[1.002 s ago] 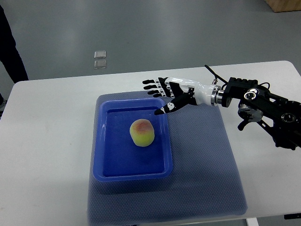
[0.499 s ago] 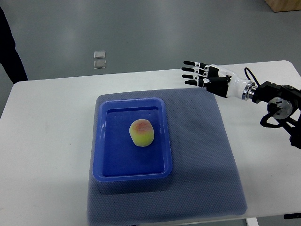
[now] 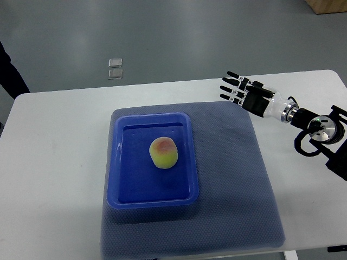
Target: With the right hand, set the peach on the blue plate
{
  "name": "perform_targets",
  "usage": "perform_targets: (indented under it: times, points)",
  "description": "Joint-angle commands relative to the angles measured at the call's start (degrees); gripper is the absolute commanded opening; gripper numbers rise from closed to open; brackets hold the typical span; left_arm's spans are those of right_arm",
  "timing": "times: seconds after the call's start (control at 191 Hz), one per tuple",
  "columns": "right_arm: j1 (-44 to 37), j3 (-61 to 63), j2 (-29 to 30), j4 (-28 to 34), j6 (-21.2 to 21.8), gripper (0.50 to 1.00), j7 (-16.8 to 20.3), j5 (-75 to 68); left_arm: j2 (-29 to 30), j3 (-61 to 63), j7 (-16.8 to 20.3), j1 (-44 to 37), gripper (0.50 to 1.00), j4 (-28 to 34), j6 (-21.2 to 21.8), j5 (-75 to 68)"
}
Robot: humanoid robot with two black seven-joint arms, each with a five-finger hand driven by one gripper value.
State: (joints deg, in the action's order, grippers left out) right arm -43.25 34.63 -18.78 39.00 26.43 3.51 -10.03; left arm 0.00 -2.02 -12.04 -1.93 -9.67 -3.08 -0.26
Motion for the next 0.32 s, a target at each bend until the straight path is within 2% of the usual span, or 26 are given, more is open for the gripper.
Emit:
perform_targets:
  times: [0.0, 0.315]
  points:
    - [0.27, -0.53, 0.42, -0.07, -0.15, 0.932, -0.17, 0.45, 0.00, 0.00, 0.00, 0.00, 1.000, 0.00, 0.00, 0.00]
    - [0.89, -0.44, 0.94, -0.33, -0.15, 0.932, -0.34, -0.08, 0.00, 0.00, 0.00, 0.00, 1.000, 0.00, 0.00, 0.00]
